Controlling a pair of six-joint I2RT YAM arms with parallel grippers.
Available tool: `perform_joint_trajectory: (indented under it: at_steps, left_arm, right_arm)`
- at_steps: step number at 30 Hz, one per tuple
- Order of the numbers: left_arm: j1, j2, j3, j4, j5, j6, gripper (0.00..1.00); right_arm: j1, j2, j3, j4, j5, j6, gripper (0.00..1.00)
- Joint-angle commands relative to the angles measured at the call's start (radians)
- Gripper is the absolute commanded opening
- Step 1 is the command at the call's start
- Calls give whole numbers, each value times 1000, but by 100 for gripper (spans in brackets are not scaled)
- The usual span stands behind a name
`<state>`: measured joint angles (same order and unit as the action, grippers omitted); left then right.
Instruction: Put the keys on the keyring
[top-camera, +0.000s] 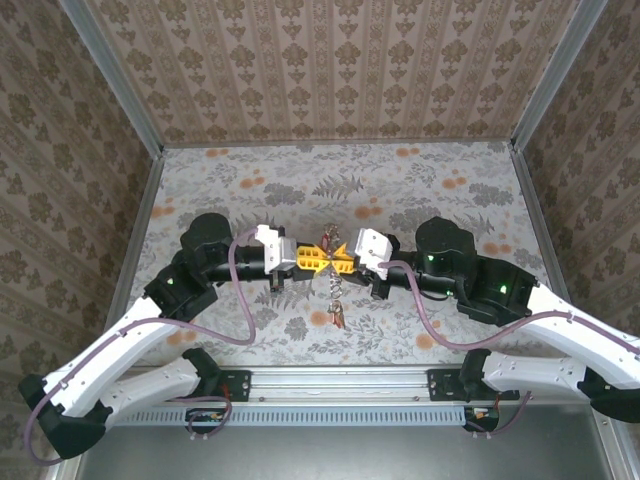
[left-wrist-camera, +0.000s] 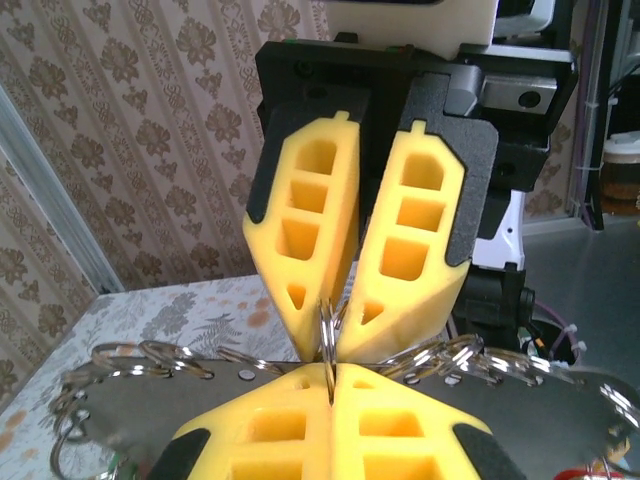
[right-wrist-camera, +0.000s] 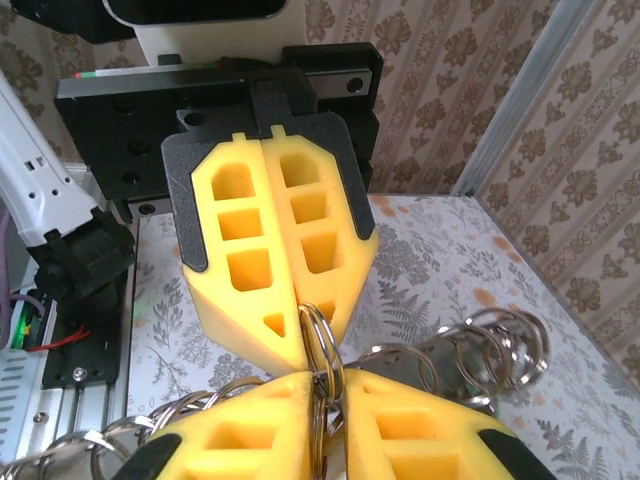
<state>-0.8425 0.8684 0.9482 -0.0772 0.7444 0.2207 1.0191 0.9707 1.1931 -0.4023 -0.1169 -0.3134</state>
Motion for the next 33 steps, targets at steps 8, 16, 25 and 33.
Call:
perform_joint_trajectory:
  at_steps: [8, 16, 25, 33]
  left_arm:
    - [-50, 45, 229, -428, -220, 216, 21]
    - [-104, 107, 312, -535, -343, 270, 22]
    - [-159, 173, 308, -474, -396, 245, 19]
    - [-156, 157, 291, -436, -416, 224, 0]
  right_arm:
    - [-3, -15, -4, -20, 143, -10, 3]
    - [-2, 18, 24, -51, 196, -24, 2]
    - [-1, 39, 31, -52, 171, -17, 2]
    - [-1, 6, 0, -40, 132, -28, 3]
